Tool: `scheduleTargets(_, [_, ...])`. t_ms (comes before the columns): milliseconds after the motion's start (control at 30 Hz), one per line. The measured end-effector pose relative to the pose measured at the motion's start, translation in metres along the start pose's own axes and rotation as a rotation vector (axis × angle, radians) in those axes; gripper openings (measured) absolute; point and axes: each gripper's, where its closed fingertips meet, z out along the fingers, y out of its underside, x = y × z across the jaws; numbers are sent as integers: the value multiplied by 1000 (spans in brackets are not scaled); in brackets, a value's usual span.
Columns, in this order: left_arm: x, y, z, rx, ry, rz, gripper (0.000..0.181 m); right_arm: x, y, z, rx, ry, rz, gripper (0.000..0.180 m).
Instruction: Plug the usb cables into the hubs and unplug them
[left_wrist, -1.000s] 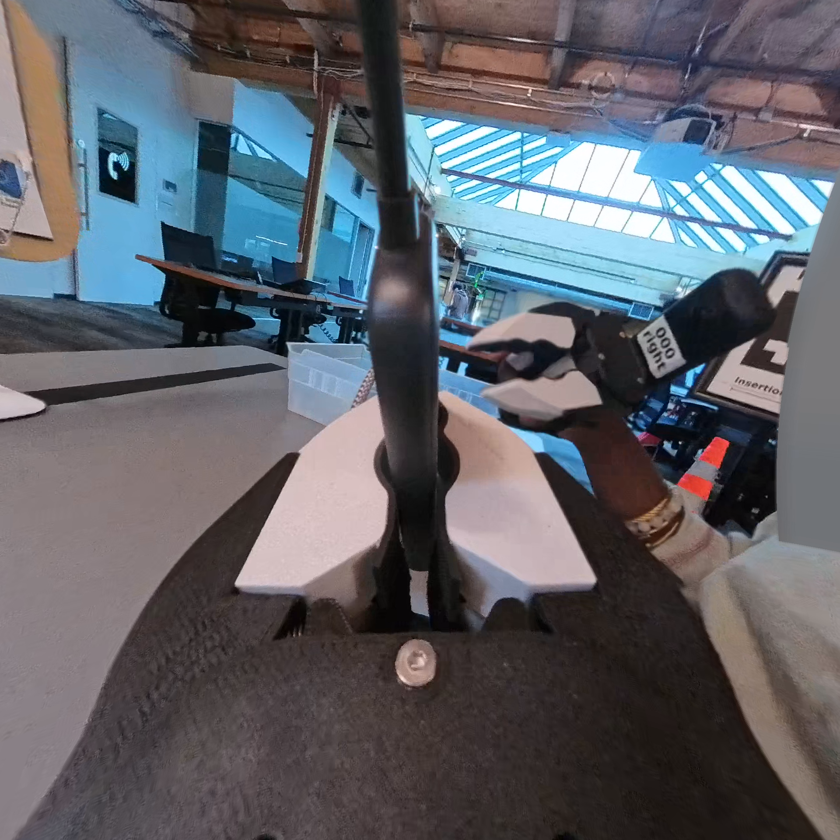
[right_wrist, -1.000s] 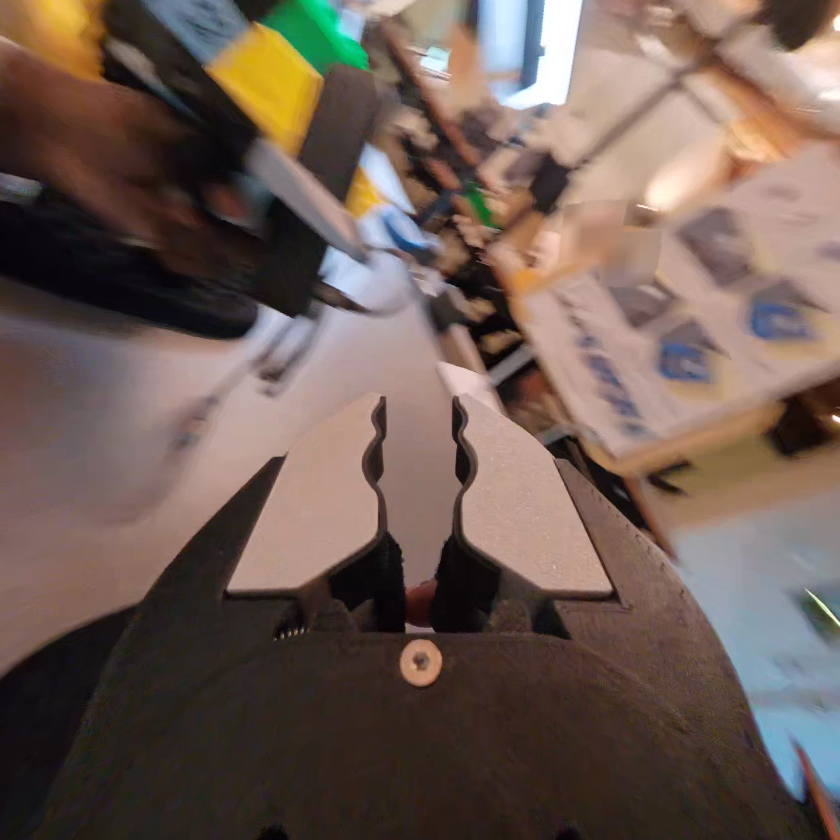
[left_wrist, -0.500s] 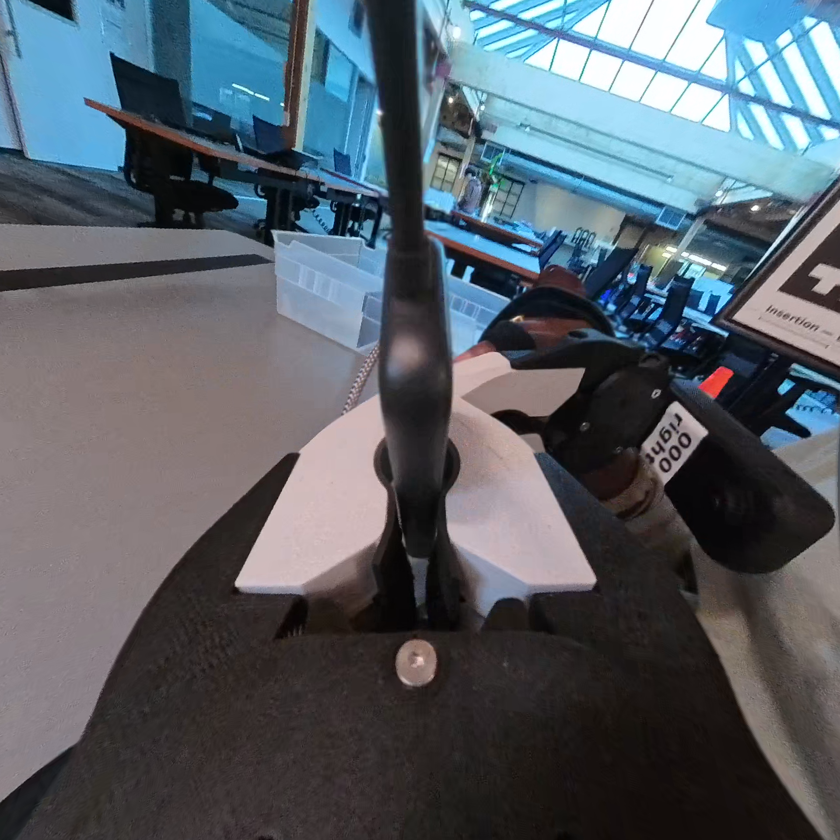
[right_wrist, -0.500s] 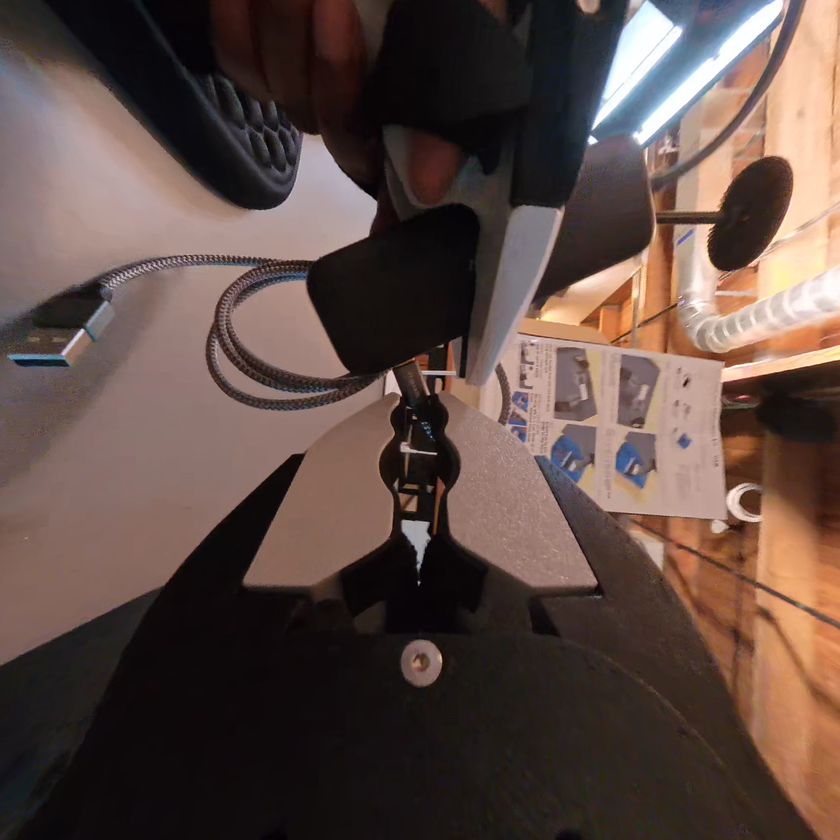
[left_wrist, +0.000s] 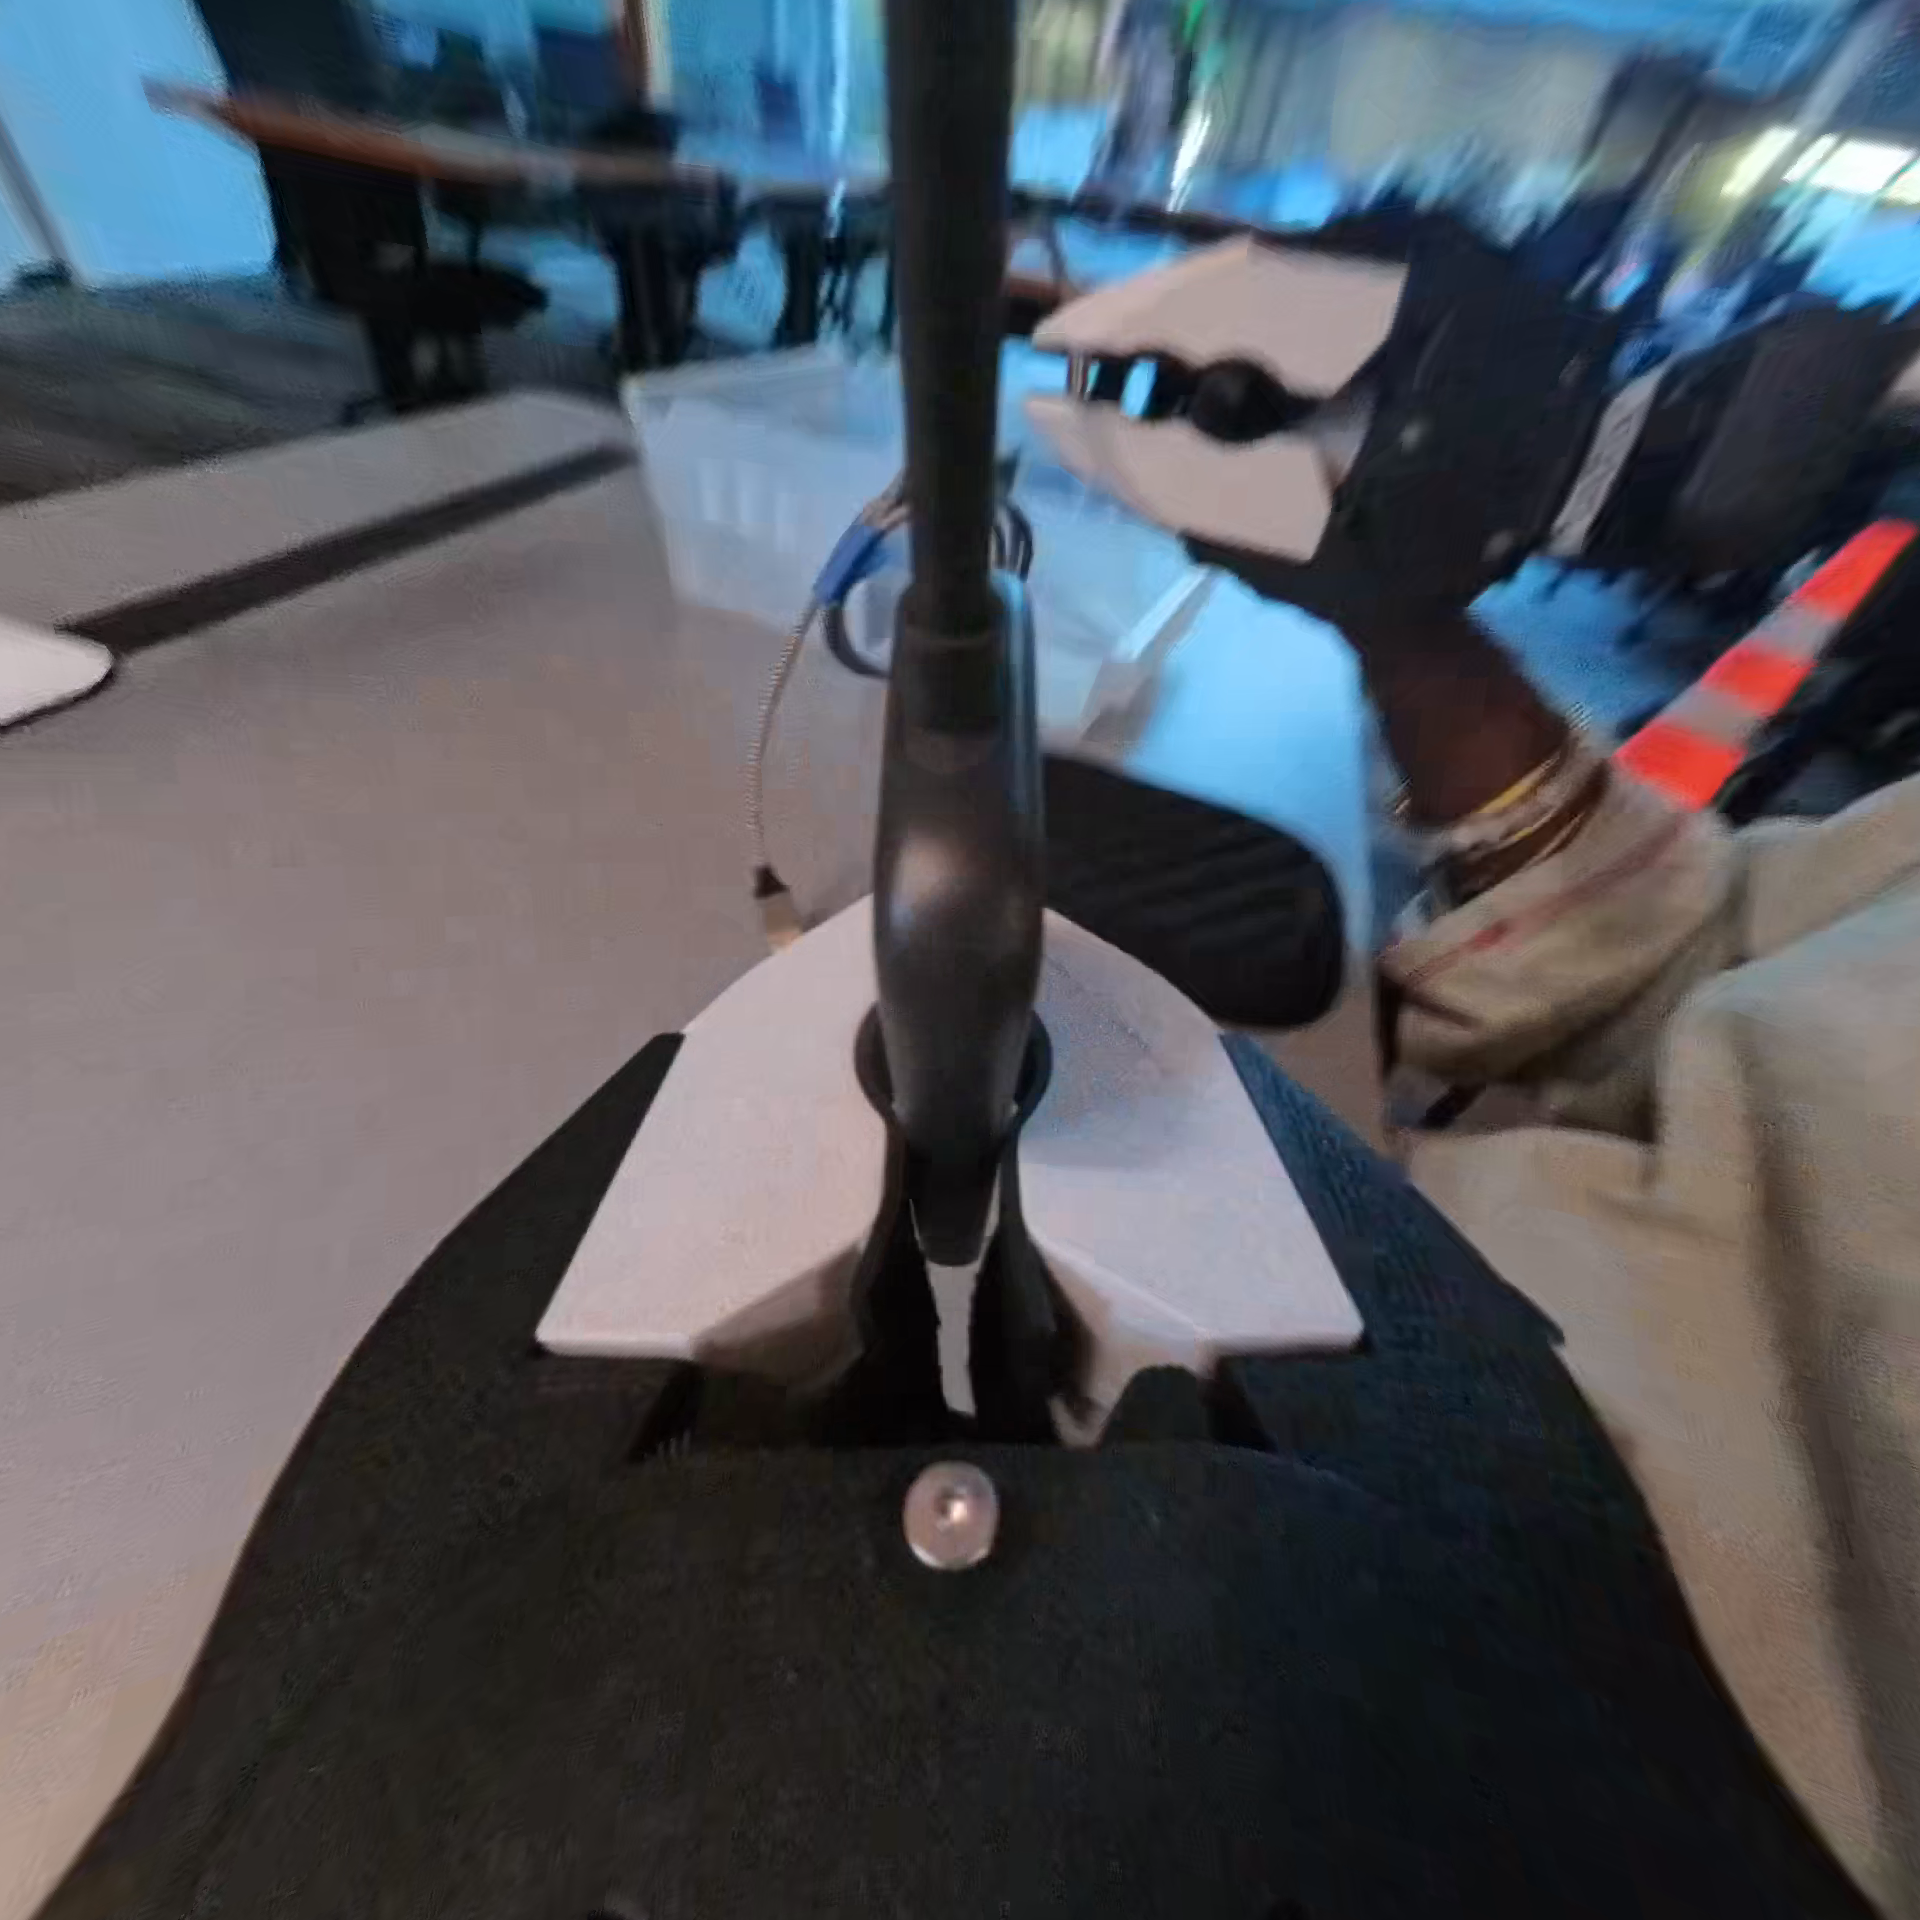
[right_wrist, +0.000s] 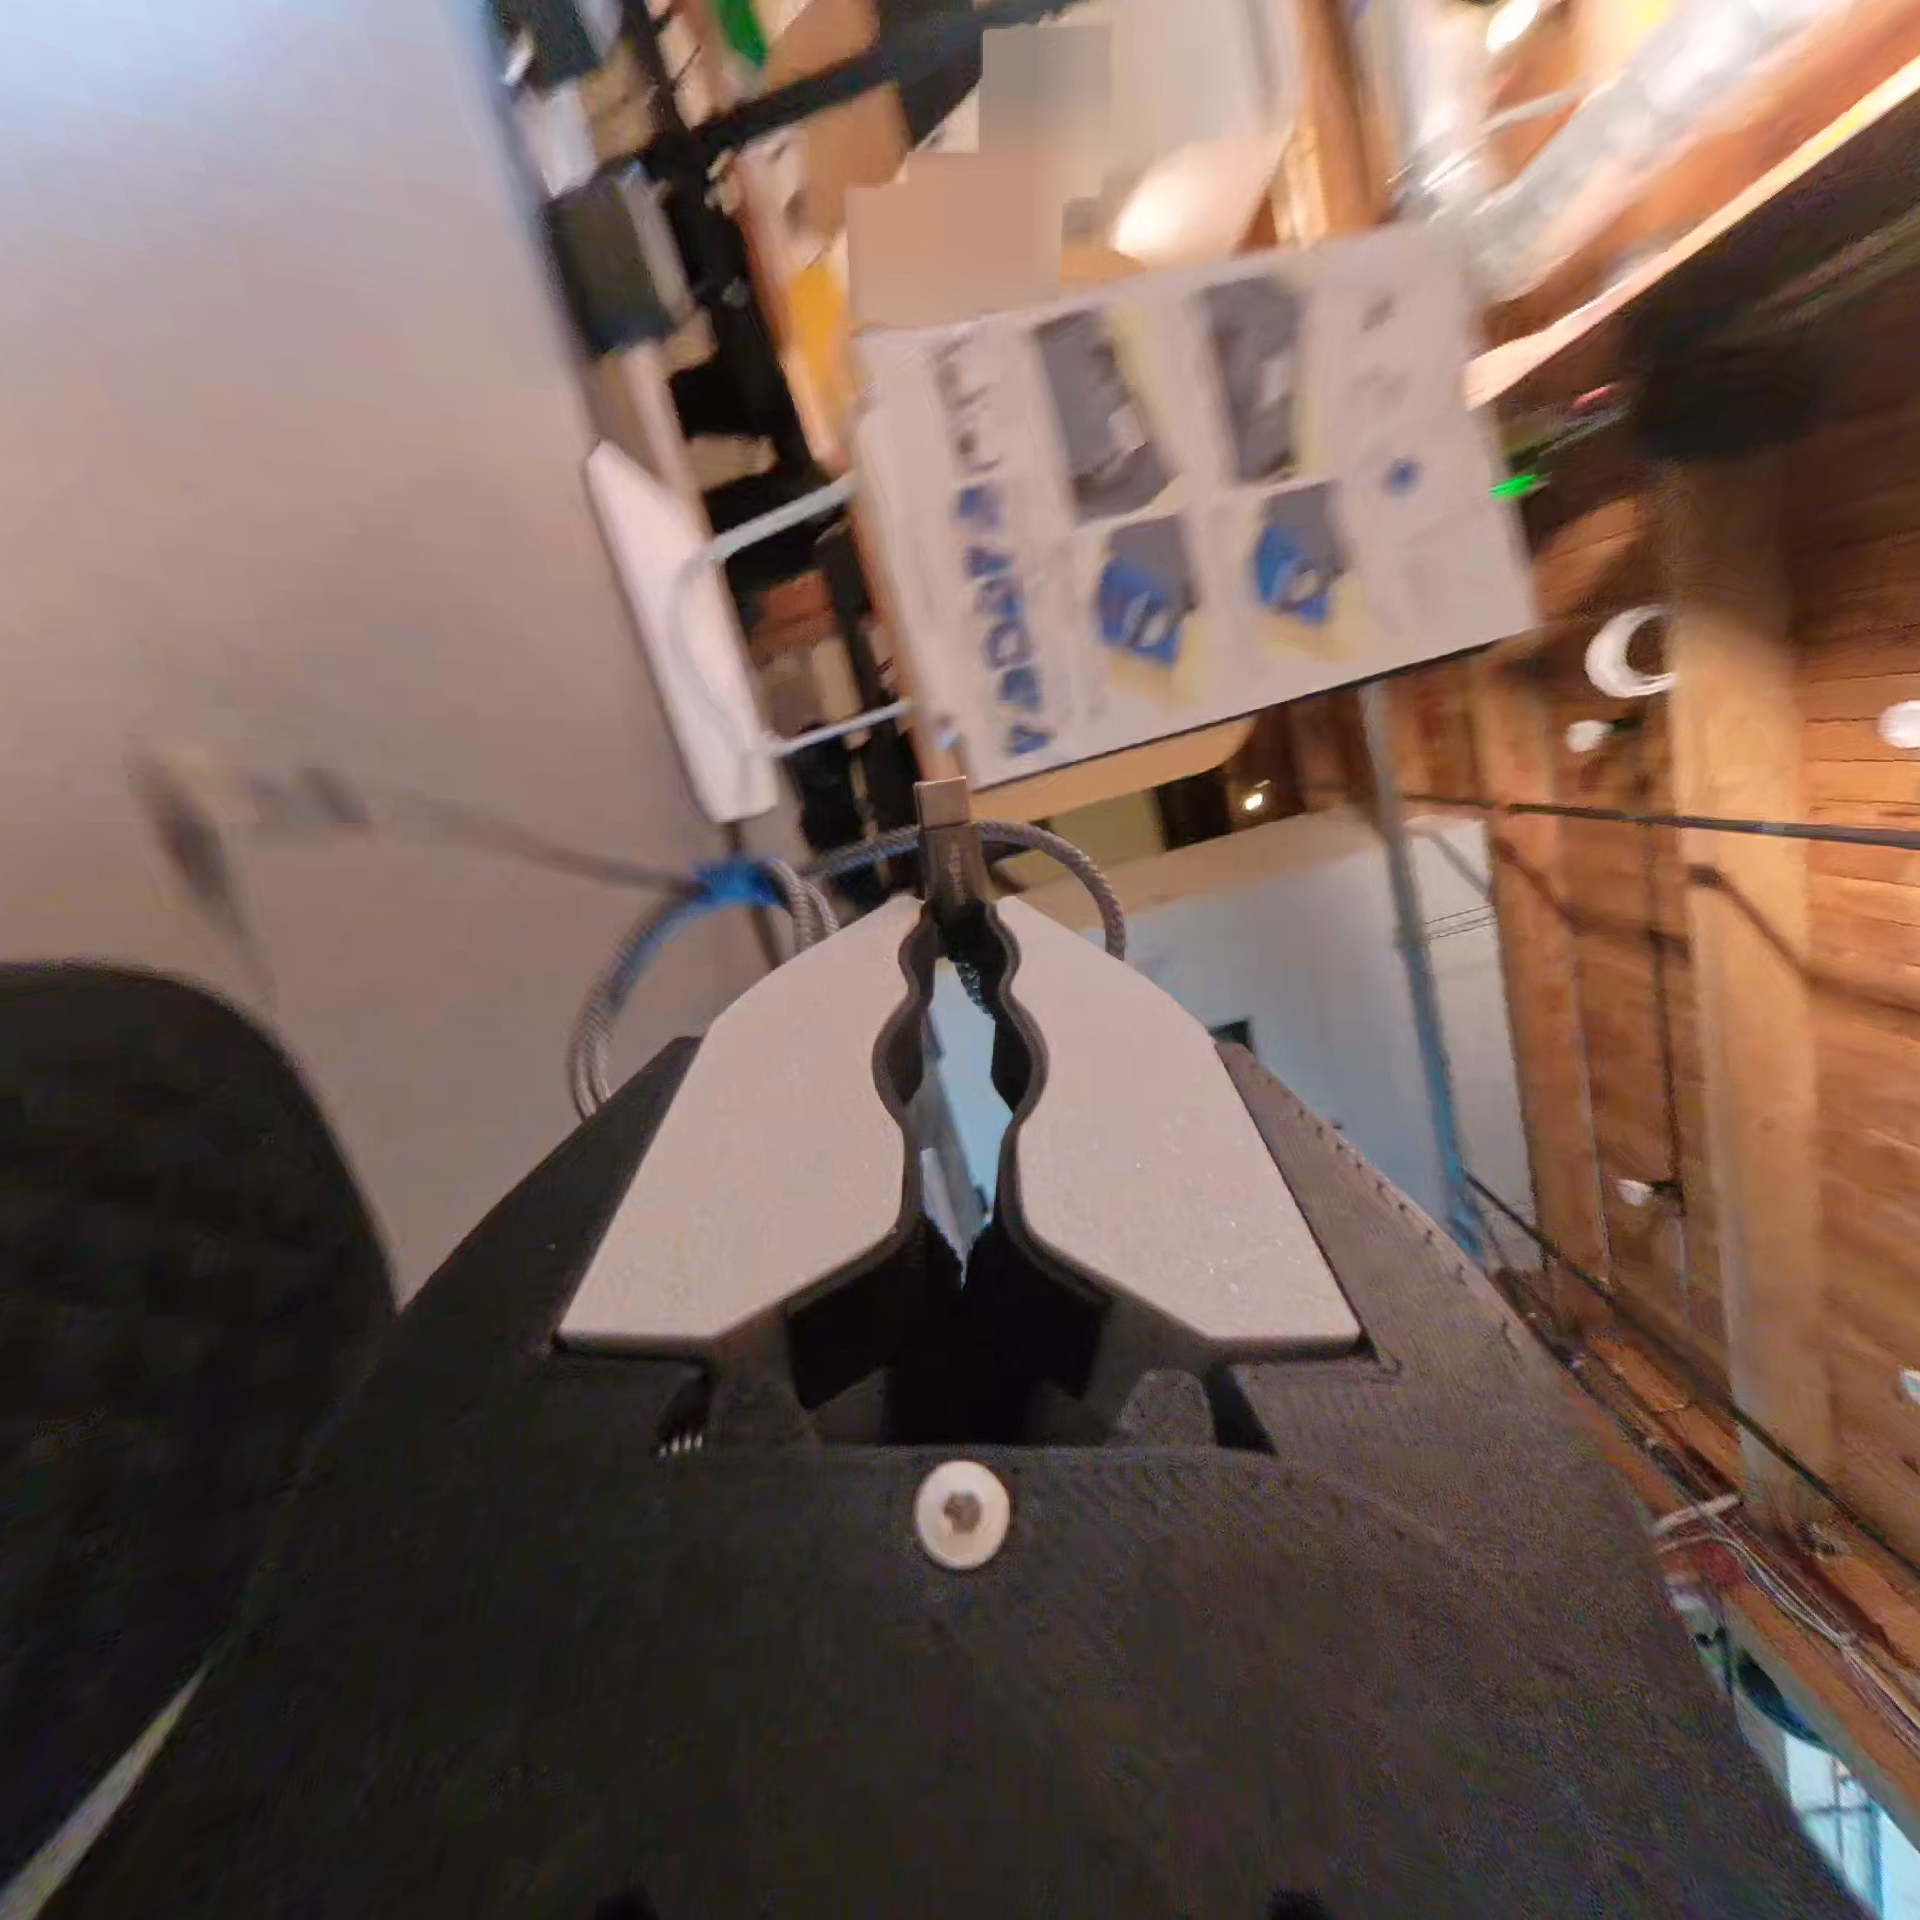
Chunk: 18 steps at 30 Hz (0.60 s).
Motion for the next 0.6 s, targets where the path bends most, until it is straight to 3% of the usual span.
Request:
scheduleTargets(67, [9,-27,-3,188,80,-53,12,30,-6,-10,-10,78,21,9])
scheduleTargets(133, [0,-28,-3,244,53,-90,12,62,2,-19,-57,191,34,9])
scheduleTargets(367, [-5,-13,7,169,-31,3,12,164,68,-77,-219,530,237,9])
scheduleTargets(600, [-4,-7,14,139,-47,35,13,168,122,-100,-322,574,342,9])
